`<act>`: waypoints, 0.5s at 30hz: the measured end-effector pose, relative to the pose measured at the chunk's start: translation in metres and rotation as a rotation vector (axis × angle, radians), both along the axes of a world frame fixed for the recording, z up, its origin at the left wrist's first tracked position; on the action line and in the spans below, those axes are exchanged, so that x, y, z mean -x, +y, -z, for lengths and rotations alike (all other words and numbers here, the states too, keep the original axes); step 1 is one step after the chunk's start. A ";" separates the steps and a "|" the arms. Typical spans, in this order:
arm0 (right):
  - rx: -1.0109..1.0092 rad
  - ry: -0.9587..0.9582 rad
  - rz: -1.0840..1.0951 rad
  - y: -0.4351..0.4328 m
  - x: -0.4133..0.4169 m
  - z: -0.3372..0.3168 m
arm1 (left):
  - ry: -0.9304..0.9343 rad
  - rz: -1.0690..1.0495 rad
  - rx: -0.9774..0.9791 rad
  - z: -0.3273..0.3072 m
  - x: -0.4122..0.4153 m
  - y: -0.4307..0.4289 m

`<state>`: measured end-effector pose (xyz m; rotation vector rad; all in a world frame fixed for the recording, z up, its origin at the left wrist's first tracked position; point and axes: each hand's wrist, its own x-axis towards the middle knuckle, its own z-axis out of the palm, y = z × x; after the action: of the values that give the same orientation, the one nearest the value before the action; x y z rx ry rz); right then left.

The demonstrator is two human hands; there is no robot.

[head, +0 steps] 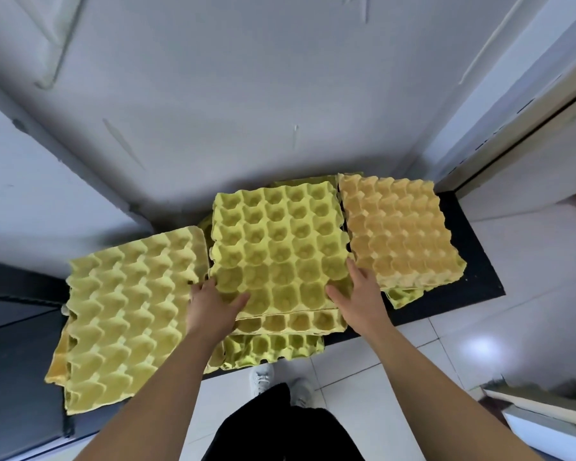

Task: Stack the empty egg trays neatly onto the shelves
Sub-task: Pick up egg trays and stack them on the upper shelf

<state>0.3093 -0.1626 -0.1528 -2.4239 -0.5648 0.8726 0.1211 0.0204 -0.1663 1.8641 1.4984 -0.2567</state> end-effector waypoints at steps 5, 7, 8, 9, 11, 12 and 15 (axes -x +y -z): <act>-0.105 -0.023 0.035 0.001 -0.003 -0.016 | -0.205 -0.135 -0.076 -0.026 0.002 0.001; -0.140 -0.046 0.029 0.001 -0.005 -0.027 | -0.252 -0.158 -0.145 -0.044 0.002 0.000; -0.160 -0.061 0.023 0.001 -0.006 -0.034 | -0.269 -0.173 -0.179 -0.055 0.002 -0.002; -0.184 -0.078 0.009 0.001 -0.007 -0.042 | -0.284 -0.196 -0.211 -0.066 0.003 -0.004; -0.236 -0.117 -0.036 0.004 -0.009 -0.061 | -0.318 -0.259 -0.261 -0.089 0.010 -0.009; -0.255 -0.140 -0.066 0.005 -0.009 -0.071 | -0.340 -0.294 -0.285 -0.100 0.014 -0.015; -0.336 -0.200 -0.171 0.008 -0.007 -0.104 | -0.400 -0.410 -0.365 -0.132 0.035 -0.038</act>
<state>0.3167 -0.1550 -0.0491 -2.1885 -0.9262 0.5489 0.0861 -0.0176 -0.0346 1.6861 1.6638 0.5829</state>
